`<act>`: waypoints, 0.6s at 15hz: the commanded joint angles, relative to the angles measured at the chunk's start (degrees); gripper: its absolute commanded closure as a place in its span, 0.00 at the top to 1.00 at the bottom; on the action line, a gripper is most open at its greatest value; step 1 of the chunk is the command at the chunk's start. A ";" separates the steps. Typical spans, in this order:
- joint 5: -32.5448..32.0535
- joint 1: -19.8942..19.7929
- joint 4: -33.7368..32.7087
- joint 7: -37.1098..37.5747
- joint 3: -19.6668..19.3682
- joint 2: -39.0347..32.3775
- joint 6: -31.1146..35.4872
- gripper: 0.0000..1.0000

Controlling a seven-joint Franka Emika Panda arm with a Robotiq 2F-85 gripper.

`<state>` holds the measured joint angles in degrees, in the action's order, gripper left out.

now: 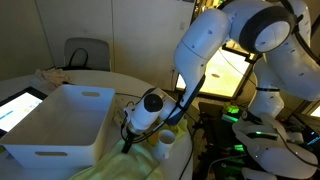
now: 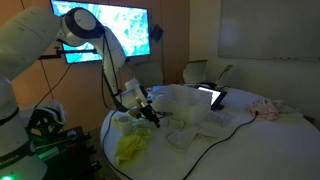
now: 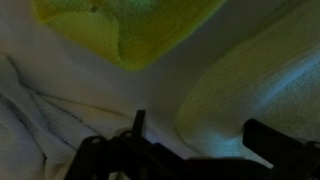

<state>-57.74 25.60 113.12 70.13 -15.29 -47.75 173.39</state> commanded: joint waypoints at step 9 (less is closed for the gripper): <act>-0.75 0.37 1.01 0.39 -0.55 0.76 2.57 0.54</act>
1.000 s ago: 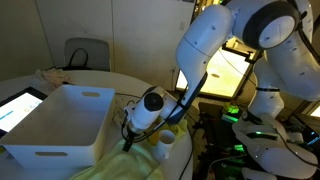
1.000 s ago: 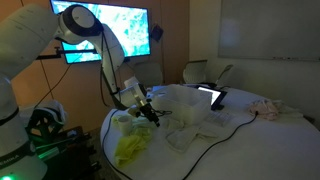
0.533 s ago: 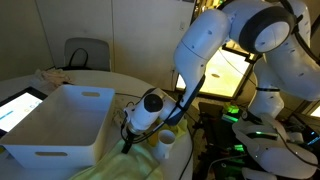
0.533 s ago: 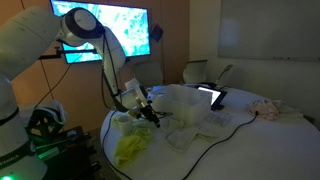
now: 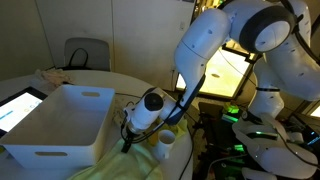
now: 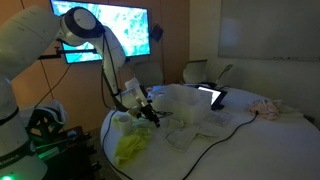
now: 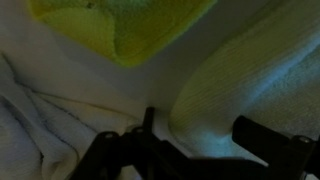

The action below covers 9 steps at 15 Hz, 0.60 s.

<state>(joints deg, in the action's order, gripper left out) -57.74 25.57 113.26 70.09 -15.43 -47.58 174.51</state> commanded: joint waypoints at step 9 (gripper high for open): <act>-0.40 -0.20 3.57 -0.67 0.45 3.45 1.00 0.00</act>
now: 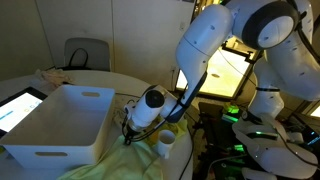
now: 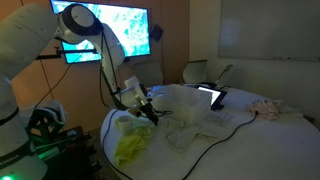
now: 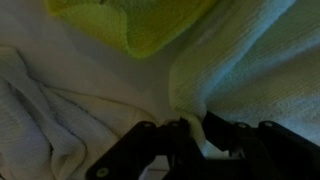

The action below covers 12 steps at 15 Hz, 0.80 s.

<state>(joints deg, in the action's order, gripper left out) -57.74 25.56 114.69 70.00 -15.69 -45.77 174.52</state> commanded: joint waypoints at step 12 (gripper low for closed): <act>-0.13 -0.50 7.72 -3.63 4.42 6.23 -0.93 0.03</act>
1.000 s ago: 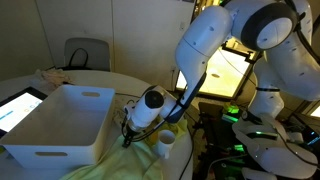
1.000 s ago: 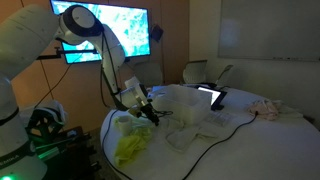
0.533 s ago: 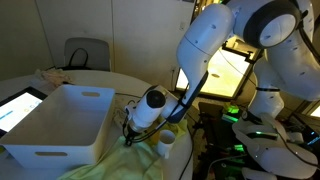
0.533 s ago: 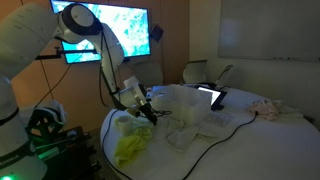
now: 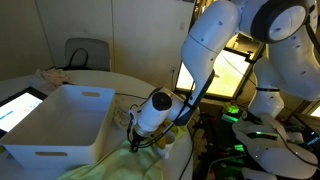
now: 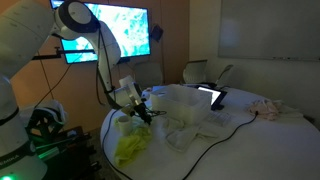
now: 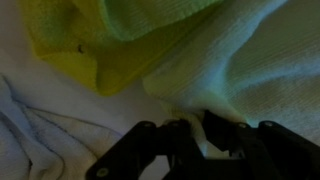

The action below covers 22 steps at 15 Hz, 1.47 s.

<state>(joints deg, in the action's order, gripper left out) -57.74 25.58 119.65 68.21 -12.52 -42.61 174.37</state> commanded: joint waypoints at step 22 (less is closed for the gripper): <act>22.47 -14.34 3.49 -23.49 37.59 11.39 -2.67 0.03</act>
<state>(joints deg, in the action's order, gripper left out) -37.74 10.40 126.87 43.66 22.18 -32.09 174.97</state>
